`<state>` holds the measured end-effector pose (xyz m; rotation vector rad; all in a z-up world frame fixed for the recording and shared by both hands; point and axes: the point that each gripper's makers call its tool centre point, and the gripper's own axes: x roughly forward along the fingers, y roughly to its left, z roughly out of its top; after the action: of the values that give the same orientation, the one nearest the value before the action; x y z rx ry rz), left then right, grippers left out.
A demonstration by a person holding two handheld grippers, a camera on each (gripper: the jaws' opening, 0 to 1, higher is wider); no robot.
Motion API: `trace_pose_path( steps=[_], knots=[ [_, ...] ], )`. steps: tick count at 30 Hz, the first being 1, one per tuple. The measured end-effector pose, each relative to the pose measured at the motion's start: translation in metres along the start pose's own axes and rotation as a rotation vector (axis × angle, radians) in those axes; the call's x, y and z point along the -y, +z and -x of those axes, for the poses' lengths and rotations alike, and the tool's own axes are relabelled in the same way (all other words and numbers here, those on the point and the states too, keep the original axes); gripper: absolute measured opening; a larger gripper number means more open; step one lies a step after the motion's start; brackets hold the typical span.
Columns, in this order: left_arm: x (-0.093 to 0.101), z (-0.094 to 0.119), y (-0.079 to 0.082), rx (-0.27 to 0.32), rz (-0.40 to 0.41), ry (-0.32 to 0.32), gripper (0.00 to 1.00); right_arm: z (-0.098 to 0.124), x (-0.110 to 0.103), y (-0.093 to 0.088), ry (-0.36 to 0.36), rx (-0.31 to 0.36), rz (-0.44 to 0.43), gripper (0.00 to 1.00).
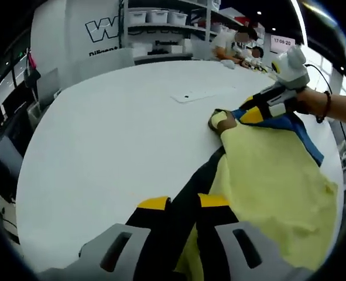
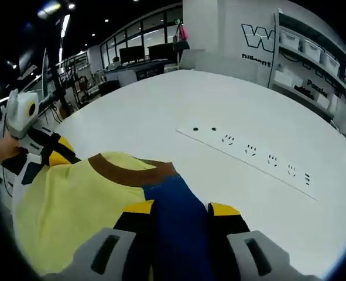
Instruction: Fold the garment on the visible template until the final outline fits inside the template.
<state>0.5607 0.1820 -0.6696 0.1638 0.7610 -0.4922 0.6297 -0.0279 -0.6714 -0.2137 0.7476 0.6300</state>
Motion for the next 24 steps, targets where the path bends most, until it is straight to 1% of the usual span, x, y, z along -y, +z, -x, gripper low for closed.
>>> trace_pose_path(
  steps=[3,4,6,7,13,15,17,20,24],
  knots=[
    [-0.001,0.0,-0.001,-0.003,0.0,0.0,0.13,0.001,0.001,-0.002,-0.011,-0.008,0.029,0.16],
    [0.0,0.0,-0.001,-0.002,0.011,-0.003,0.11,0.001,0.001,-0.003,-0.021,-0.011,0.054,0.12],
    [0.002,0.0,0.0,0.003,0.027,-0.012,0.07,0.001,0.001,-0.003,-0.018,-0.008,0.061,0.0],
    [0.001,0.001,0.002,0.013,0.026,-0.007,0.07,0.001,0.001,-0.003,-0.019,-0.008,0.06,0.0],
    [0.002,0.009,0.002,0.004,0.015,0.018,0.06,0.006,0.001,-0.005,-0.013,-0.017,0.037,0.0],
    [0.0,0.019,0.008,0.023,0.013,0.039,0.06,0.016,0.0,-0.001,-0.01,-0.003,0.039,0.0],
    [-0.001,0.027,0.015,0.048,0.014,0.054,0.06,0.025,0.0,0.003,-0.016,0.016,0.064,0.0],
    [0.0,0.038,0.026,0.084,0.002,0.059,0.06,0.038,-0.001,0.008,-0.015,0.047,0.058,0.0],
    [0.004,0.057,0.032,0.115,-0.039,0.081,0.06,0.058,-0.003,0.007,-0.019,0.081,0.04,0.0]
  ],
)
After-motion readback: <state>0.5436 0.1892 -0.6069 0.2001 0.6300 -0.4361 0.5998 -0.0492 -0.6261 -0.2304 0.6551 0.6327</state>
